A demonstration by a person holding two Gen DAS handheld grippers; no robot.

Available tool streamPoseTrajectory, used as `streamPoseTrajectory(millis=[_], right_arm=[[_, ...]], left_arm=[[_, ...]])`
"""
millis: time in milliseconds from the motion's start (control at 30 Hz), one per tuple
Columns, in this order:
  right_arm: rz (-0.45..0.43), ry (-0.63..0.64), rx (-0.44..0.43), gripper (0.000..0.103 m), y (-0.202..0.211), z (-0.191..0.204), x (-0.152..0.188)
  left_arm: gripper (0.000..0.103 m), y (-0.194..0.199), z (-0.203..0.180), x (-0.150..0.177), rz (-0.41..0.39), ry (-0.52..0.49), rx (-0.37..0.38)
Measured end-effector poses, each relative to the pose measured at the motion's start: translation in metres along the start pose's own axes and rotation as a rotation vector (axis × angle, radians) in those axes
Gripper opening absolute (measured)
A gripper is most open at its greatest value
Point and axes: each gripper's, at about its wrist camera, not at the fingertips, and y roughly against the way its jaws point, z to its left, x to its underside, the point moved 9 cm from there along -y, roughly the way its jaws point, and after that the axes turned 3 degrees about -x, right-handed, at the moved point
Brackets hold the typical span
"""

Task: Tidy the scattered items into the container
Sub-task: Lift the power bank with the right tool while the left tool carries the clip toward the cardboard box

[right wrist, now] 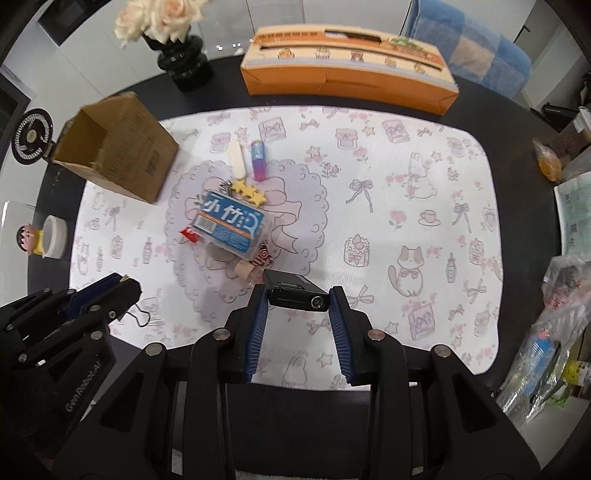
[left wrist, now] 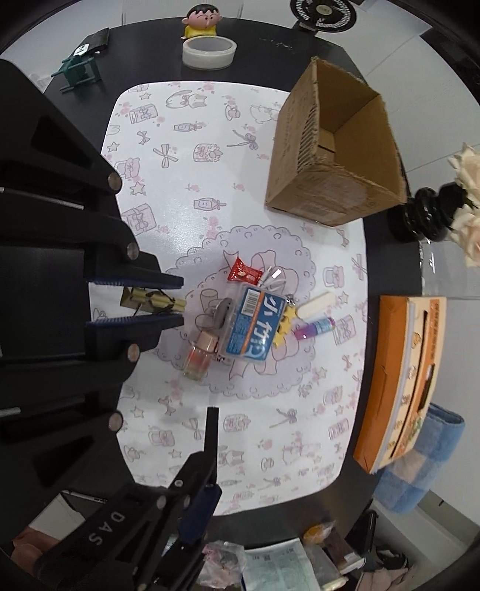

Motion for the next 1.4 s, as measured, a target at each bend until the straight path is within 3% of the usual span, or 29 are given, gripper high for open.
streamPoseTrajectory(millis=[633, 1000, 1400], right_arm=[[-0.163, -0.113, 0.062, 0.035, 0.101, 0.039, 0.015], [-0.150, -0.127, 0.076, 0.035, 0.109, 0.060, 0.030], [-0.142, -0.054, 0.059, 0.035, 0.107, 0.084, 0.008]], left_arm=[[0.013, 0.075, 0.026, 0.014, -0.080, -0.111, 0.055], [0.013, 0.079, 0.048, 0.020, -0.066, -0.118, 0.068], [0.013, 0.084, 0.071, -0.004, -0.082, -0.061, 0.057]])
